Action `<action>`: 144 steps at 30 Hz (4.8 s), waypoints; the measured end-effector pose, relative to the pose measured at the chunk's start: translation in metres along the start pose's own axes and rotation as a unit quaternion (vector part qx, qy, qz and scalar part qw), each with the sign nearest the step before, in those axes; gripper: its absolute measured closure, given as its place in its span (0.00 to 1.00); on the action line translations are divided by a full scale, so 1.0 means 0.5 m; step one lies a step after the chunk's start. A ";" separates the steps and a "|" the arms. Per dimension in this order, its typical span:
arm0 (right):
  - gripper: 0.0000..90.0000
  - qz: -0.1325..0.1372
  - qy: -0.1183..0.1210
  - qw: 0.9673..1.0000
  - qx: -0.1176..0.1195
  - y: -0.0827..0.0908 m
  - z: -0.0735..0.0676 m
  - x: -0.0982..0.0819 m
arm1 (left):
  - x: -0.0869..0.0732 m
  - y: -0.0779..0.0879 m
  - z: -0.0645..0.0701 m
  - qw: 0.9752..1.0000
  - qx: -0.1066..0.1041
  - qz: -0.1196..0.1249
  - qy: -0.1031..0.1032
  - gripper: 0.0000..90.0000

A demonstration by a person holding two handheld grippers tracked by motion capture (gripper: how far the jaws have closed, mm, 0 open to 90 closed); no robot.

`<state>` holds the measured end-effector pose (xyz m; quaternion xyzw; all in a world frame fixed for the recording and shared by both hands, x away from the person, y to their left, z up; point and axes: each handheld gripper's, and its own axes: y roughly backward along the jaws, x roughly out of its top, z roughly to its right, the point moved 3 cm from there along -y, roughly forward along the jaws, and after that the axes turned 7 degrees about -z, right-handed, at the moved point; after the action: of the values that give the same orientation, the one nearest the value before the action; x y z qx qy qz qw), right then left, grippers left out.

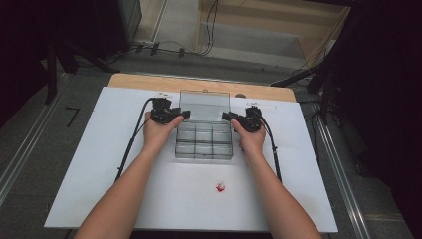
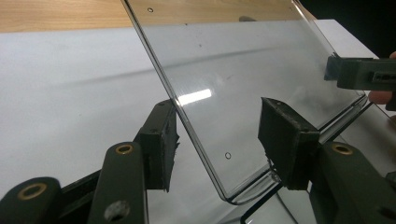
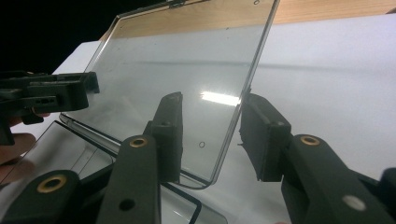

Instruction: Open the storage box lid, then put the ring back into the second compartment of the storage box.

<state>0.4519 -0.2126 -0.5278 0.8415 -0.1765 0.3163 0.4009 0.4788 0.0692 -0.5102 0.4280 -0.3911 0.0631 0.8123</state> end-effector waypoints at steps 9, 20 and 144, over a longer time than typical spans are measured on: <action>0.61 -0.009 -0.006 1.000 0.001 -0.003 -0.001 -0.002 | -0.003 -0.005 -0.002 1.000 -0.003 -0.005 0.007 0.48; 0.59 -0.021 0.002 1.000 -0.021 -0.005 0.001 -0.005 | -0.009 -0.012 -0.006 1.000 0.007 -0.017 0.008 0.42; 0.30 -0.110 0.248 0.962 0.033 0.239 -0.236 -0.295 | -0.358 0.380 0.054 0.984 0.030 0.126 -0.119 0.00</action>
<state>0.2312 -0.1867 -0.5036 0.7638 0.0326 0.4744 0.4364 0.2572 0.2094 -0.5018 0.4042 -0.5337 0.1251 0.7323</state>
